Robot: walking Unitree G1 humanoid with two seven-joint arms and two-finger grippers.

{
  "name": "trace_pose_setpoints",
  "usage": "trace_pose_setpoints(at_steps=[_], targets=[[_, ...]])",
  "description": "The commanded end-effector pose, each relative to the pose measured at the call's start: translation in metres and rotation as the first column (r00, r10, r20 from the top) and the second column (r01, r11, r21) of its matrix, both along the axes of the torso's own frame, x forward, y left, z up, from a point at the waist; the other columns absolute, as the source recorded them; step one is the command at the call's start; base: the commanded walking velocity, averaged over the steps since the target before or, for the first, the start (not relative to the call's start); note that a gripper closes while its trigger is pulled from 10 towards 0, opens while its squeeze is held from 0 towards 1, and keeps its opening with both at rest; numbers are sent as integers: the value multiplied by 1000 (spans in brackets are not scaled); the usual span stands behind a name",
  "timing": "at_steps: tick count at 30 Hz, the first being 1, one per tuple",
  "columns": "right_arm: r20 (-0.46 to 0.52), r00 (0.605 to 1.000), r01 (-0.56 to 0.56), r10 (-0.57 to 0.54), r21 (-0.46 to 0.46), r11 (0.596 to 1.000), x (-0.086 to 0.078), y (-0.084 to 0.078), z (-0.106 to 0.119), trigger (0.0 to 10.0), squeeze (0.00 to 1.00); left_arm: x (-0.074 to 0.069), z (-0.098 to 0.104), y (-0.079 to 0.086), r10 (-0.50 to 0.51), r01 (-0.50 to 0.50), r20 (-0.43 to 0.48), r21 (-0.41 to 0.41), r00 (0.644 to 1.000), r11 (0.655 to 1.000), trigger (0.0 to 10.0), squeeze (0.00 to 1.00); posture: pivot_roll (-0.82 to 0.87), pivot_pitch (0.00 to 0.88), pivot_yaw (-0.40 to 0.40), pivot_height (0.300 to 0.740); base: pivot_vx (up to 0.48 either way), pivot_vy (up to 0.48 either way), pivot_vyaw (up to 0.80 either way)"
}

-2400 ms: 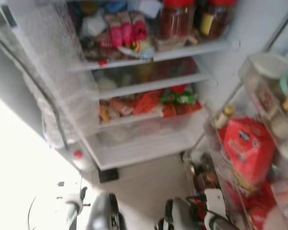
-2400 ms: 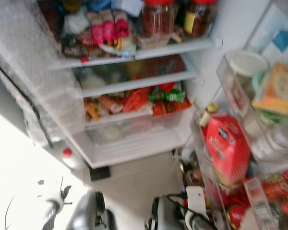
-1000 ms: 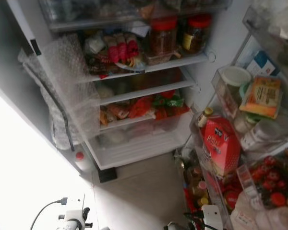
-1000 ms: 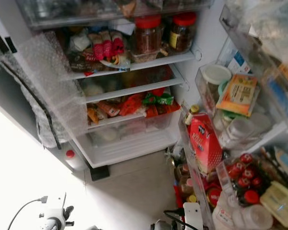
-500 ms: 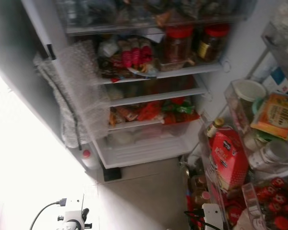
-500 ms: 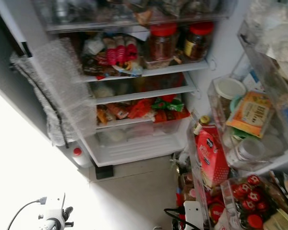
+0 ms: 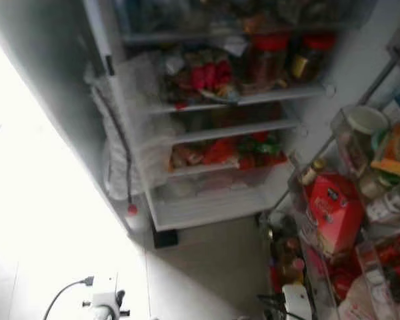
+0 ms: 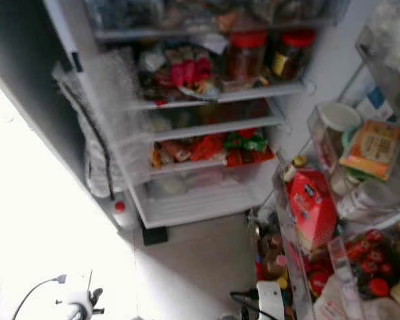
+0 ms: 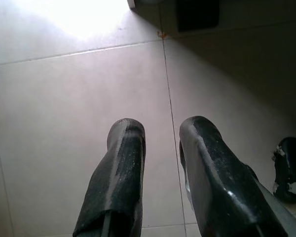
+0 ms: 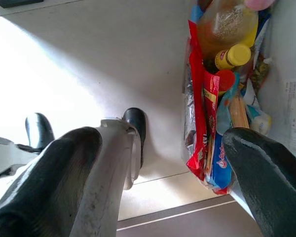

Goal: Restocking fridge

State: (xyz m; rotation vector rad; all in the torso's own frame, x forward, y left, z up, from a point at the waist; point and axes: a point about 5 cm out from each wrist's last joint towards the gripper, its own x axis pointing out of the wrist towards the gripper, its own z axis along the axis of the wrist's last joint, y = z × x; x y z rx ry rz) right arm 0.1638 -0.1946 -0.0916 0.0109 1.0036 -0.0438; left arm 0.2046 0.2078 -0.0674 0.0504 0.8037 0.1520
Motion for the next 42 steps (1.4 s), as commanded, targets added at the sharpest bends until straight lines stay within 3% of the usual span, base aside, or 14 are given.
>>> trace_pose_setpoints(at_steps=[1, 22, 34, 42], targets=[[-23, 1000, 6, -6, 10, 1000, -7, 3, -3, 10000, 0, -16, -8, 4, 21, -21, -58, 8, 998, 1000, 10000, 0, -51, 172, -37, 740, 0, 296, 0], [-25, 999, 33, -32, 8, 999, -6, 5, -4, 10000, 0, -15, -7, 8, 8, -7, -64, 12, 998, 1000, 10000, 0, -68, 152, -15, 740, 0, 295, 0], [-40, 999, 23, -23, 4, 1000, -8, 6, -5, 10000, 0, -17, -5, 25, 11, -9, -72, 27, 997, 1000, 10000, 0, -69, 134, -6, 740, 0, 122, -769], [-43, 999, 18, -18, -5, 1000, -9, 6, -5, 10000, 0, -21, -7, 26, 13, -11, -86, 22, 996, 1000, 10000, 0, -71, 122, -4, 740, 0, 145, -800]])
